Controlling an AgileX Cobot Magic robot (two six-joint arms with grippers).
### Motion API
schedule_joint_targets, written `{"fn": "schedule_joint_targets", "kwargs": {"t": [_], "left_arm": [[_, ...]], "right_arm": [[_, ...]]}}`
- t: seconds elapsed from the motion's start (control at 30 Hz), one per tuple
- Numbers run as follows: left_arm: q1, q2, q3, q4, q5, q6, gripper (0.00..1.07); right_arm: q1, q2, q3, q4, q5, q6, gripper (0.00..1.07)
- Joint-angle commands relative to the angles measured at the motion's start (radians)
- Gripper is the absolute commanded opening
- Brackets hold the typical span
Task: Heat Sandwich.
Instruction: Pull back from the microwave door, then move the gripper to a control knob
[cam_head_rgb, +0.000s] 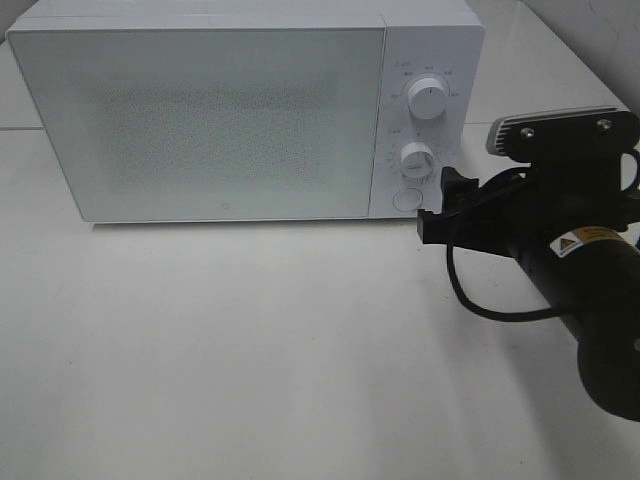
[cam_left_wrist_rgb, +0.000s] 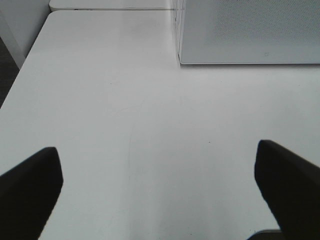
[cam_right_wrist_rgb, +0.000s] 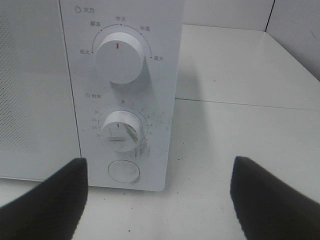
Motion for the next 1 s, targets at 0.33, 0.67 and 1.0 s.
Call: {"fn": "schedule_joint_targets", "kwargs": {"t": [0.33,0.67,1.0], "left_arm": [[0.002,-0.026,0.001,-0.009,-0.010,-0.005,1.00],[0.002,-0.026,0.001,-0.009,-0.010,-0.005,1.00],[0.002,-0.026,0.001,-0.009,-0.010,-0.005,1.00]], "right_arm": [[0.030,0.124,-0.131,0.032,-0.007,-0.015,0.76],[0.030,0.161,-0.133,0.031,-0.009,-0.010,0.76],[0.004,0.209,-0.160,0.000,-0.016,0.042,0.76]]}}
